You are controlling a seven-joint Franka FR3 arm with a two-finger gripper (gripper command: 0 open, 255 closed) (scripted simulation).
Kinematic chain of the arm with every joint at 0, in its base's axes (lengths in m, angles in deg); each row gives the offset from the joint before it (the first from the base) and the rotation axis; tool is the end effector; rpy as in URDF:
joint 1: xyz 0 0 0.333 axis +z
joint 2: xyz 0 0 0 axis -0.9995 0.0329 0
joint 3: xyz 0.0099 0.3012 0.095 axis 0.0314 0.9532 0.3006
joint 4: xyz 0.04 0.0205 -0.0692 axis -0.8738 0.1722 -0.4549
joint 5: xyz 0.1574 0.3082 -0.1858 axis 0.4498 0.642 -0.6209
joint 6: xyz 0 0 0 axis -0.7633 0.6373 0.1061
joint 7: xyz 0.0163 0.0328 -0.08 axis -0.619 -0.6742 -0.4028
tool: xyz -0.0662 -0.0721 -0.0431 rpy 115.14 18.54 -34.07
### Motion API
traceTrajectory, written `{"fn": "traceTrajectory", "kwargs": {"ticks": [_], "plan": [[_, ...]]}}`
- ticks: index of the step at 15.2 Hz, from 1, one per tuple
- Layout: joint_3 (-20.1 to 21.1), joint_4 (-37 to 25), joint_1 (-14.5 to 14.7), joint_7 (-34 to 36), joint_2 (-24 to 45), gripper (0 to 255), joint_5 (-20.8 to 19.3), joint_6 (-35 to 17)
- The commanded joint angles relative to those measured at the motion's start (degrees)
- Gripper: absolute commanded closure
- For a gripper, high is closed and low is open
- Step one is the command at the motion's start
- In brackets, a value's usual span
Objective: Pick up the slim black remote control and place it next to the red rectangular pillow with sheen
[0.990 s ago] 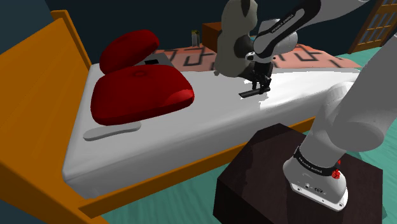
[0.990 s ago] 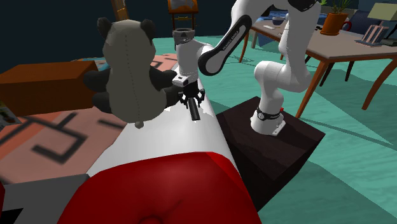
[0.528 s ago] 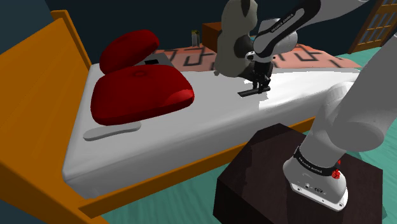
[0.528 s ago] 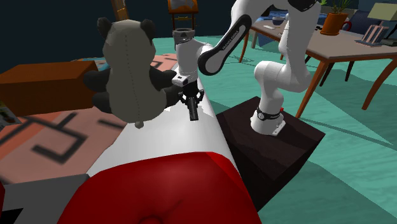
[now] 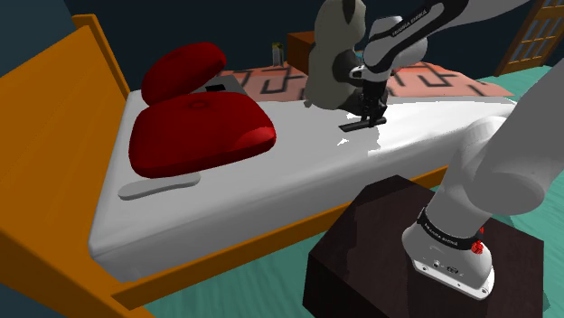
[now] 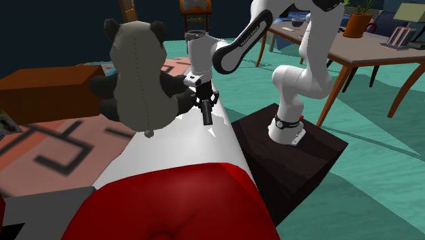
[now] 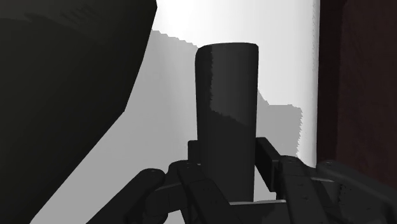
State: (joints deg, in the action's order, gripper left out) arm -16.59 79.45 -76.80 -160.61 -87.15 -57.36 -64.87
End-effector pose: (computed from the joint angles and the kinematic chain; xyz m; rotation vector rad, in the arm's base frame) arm 0.3640 -0.2458 0.3418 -2.6502 -1.5617 0.0765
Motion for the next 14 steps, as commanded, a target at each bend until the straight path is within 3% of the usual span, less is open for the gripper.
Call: {"fn": "traceTrajectory", "kwargs": {"ticks": [1,14], "plan": [[0.66,-0.55,-0.34,0.64,-1.38,255,-0.68,1.8],[4.45,-6.25,-1.62,2.6,-7.84,255,-2.29,13.43]]}}
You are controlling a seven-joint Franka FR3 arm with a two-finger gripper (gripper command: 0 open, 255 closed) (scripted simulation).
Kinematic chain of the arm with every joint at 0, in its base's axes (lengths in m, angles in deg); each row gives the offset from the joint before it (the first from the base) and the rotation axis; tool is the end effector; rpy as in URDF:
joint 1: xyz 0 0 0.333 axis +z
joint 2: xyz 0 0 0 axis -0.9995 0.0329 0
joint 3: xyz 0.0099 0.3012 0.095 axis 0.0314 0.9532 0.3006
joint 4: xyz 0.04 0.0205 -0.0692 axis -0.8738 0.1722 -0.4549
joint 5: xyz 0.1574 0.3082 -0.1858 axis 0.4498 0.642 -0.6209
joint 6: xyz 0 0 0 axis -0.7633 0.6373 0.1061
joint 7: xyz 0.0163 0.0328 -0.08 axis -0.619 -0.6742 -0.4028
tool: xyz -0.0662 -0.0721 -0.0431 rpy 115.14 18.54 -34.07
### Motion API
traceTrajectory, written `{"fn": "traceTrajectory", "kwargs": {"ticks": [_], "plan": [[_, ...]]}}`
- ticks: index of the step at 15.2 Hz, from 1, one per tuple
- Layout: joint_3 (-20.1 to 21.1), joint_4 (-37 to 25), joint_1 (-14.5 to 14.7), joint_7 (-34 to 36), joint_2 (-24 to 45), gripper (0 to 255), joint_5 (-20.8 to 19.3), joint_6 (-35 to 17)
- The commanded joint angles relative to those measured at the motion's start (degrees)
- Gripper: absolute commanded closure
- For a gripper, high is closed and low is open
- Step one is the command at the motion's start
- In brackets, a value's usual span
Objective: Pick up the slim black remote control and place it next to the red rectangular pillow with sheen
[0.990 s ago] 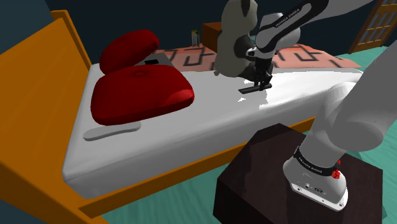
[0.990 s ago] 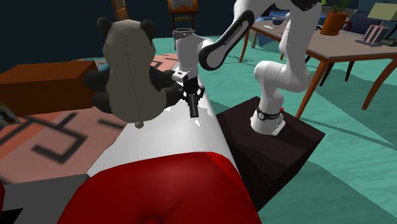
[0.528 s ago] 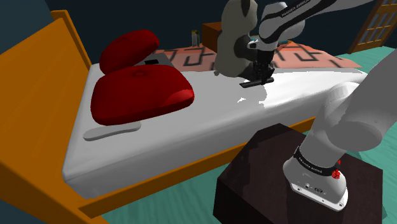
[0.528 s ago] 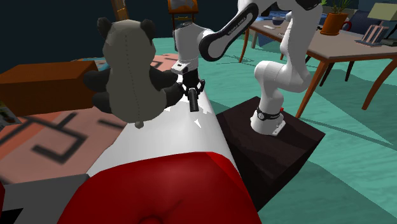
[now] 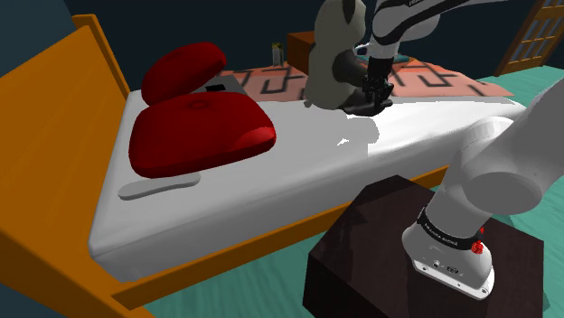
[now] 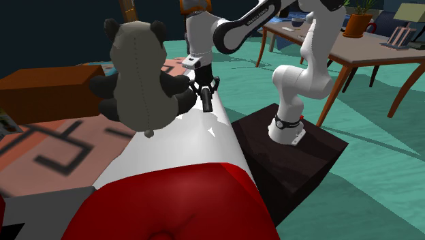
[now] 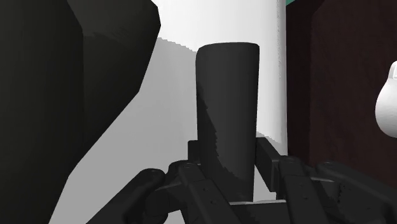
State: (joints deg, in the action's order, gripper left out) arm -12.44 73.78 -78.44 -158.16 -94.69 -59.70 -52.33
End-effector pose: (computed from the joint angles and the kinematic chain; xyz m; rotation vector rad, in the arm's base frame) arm 0.3628 -0.2457 0.4148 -2.6502 -1.5622 0.0772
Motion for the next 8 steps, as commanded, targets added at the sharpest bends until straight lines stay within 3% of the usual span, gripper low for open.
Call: {"fn": "traceTrajectory", "kwargs": {"ticks": [1,8], "plan": [[0.57,-1.1,-0.02,0.23,-0.65,255,0.03,1.74],[2.27,-5.02,-0.18,0.57,-2.61,255,0.15,7.55]]}}
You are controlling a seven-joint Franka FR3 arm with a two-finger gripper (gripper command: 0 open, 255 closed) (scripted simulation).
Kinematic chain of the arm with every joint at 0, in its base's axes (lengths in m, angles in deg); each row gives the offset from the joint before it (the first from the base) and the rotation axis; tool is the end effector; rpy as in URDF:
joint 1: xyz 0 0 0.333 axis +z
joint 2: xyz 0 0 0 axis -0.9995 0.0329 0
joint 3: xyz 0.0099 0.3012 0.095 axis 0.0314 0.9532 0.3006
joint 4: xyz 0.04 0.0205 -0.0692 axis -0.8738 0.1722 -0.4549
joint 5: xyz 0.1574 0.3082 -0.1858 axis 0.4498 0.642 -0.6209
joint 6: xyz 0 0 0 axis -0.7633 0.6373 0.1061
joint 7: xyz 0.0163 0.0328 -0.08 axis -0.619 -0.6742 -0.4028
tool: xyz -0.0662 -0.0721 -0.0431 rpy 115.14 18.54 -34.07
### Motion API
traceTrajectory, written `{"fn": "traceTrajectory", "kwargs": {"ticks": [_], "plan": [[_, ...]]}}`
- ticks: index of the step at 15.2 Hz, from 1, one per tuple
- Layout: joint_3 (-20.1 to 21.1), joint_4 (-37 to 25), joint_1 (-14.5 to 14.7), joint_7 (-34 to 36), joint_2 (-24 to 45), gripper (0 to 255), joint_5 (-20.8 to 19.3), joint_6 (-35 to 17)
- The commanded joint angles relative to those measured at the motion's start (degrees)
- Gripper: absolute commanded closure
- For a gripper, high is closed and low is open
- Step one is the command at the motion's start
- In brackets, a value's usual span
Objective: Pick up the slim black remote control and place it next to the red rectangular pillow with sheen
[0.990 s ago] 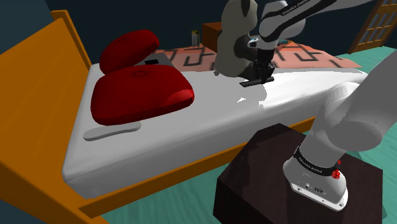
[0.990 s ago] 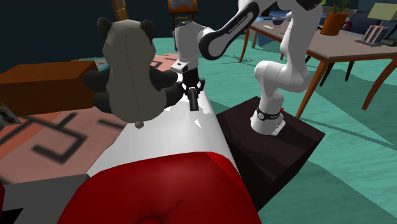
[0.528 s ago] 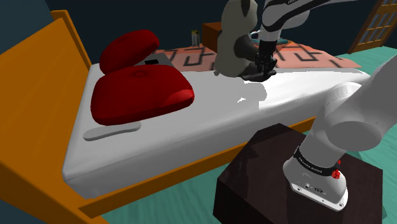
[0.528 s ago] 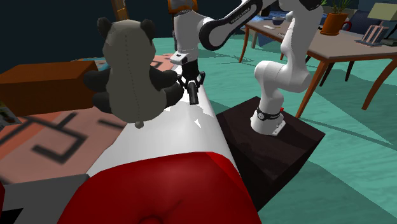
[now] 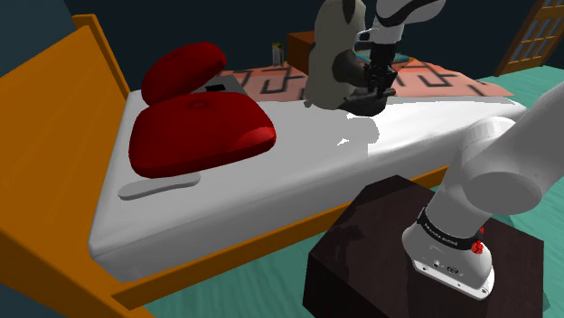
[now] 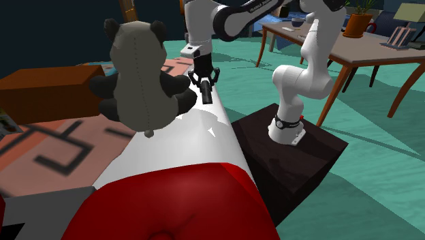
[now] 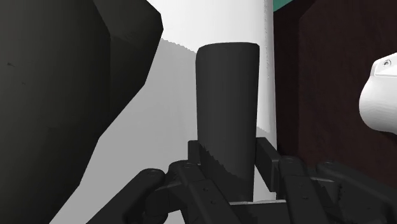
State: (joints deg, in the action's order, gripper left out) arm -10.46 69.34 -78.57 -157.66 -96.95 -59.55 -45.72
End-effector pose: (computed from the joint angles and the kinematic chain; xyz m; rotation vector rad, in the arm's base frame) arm 0.3641 -0.2452 0.4567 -2.6501 -1.5622 0.0774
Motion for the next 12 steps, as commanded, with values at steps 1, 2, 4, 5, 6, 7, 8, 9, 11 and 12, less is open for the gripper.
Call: {"fn": "traceTrajectory", "kwargs": {"ticks": [1,2,4,5,6,7,8,9,11,12], "plan": [[0.51,-1.19,-0.04,0.09,-0.56,255,0.04,1.75],[0.73,-1.81,-0.04,0.11,-0.76,255,0.09,2.56],[1.14,-3.07,-0.03,0.14,-1.1,255,0.21,4.15],[1.34,-3.72,-0.01,0.15,-1.24,255,0.27,4.94],[1.54,-4.38,0.01,0.15,-1.37,255,0.34,5.73],[1.73,-5.04,0.03,0.15,-1.49,255,0.41,6.51],[1.91,-5.72,0.05,0.14,-1.58,255,0.48,7.29],[2.09,-6.41,0.08,0.13,-1.67,255,0.56,8.07],[2.44,-7.83,0.15,0.09,-1.79,255,0.73,9.61],[2.6,-8.55,0.19,0.07,-1.83,255,0.81,10.38]]}}
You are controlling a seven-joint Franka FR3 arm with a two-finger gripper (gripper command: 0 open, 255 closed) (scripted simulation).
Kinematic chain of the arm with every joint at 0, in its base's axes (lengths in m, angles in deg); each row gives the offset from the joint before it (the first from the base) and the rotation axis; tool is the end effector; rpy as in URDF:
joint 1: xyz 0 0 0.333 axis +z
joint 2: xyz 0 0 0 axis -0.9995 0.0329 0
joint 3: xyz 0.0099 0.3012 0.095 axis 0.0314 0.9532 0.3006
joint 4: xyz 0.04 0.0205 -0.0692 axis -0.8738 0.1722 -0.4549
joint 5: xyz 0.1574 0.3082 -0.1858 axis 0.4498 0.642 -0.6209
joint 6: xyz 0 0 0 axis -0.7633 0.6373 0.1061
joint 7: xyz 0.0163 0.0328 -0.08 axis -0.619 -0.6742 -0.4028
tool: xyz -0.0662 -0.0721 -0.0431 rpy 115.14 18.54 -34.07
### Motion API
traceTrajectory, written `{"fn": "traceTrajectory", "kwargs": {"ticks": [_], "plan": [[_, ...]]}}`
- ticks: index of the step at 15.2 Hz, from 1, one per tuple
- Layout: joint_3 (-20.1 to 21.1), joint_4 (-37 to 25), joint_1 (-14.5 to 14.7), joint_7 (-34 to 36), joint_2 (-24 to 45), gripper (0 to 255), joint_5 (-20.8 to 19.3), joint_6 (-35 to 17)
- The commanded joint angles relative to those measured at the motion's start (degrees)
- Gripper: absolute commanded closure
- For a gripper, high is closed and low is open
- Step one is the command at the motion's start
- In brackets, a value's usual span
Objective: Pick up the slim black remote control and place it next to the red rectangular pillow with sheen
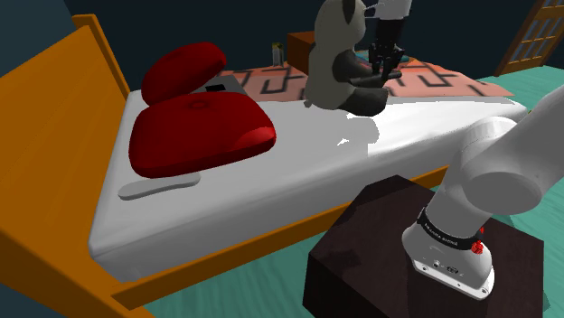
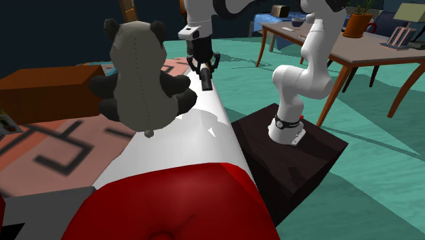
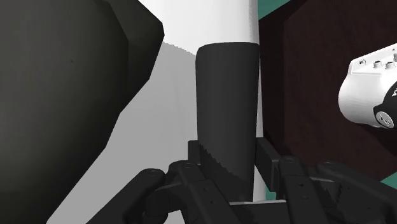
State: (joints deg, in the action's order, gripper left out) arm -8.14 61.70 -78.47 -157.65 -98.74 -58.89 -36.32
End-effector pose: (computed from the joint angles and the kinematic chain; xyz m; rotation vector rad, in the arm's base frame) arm 0.3631 -0.2459 0.5192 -2.6501 -1.5619 0.0776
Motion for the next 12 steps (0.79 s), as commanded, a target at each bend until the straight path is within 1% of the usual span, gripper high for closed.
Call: {"fn": "traceTrajectory", "kwargs": {"ticks": [1,4,12], "plan": [[0.43,-1.64,0.13,0.03,-0.06,255,0.24,1.74],[0.75,-3.22,0.22,-0.04,-0.08,255,0.44,3.35],[10.25,2.01,2.99,11.85,-3.77,255,3.68,3.42]]}}
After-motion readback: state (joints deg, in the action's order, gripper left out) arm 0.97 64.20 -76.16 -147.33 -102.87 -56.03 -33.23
